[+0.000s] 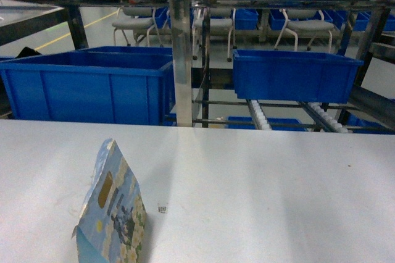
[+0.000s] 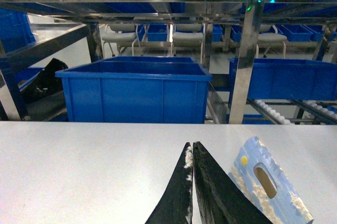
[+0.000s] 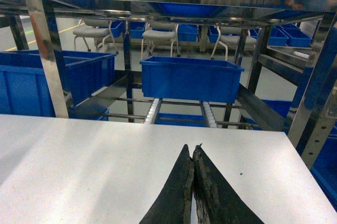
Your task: Move flower gift bag to table near conveyor
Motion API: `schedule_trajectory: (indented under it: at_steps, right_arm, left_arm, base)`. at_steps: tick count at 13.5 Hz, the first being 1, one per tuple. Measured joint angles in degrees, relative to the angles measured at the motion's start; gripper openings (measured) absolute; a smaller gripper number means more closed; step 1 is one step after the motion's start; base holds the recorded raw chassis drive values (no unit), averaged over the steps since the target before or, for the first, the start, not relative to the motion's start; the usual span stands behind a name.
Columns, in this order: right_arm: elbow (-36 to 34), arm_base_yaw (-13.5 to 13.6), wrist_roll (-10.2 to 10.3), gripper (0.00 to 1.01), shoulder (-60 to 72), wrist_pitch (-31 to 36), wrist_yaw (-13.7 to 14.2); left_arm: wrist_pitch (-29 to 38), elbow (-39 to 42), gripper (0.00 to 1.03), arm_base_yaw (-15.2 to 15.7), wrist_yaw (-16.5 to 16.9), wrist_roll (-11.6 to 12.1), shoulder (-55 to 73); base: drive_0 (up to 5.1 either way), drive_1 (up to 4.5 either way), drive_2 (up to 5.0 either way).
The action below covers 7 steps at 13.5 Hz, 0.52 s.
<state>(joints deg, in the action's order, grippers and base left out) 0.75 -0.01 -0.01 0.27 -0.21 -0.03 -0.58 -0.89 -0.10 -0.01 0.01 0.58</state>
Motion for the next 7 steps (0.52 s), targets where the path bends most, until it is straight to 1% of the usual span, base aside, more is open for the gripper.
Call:
schedule_trajectory:
  at_steps: [3, 4, 5, 7]
  right_arm:
    - [0.00, 0.00, 0.00, 0.02, -0.02, -0.04, 0.00]
    - [0.00, 0.00, -0.02, 0.07, -0.02, -0.04, 0.00]
    - [0.00, 0.00, -0.02, 0.35, -0.02, -0.04, 0.00]
    - [0.00, 0.00, -0.02, 0.86, -0.02, -0.04, 0.00]
  left_arm:
    - [0.31, 0.00, 0.02, 0.00, 0.00, 0.00, 0.00]
    - [0.31, 0.00, 0.14, 0.00, -0.02, 0.00, 0.00]
    - [0.31, 0.00, 0.41, 0.00, -0.02, 0.00, 0.00]
    - [0.31, 0.00, 0.92, 0.00, -0.02, 0.00, 0.00]
  base:
    - [0.0, 0.00, 0.0]
    - [0.0, 0.00, 0.0]
    - [0.0, 0.00, 0.0]
    - [0.0, 0.00, 0.0]
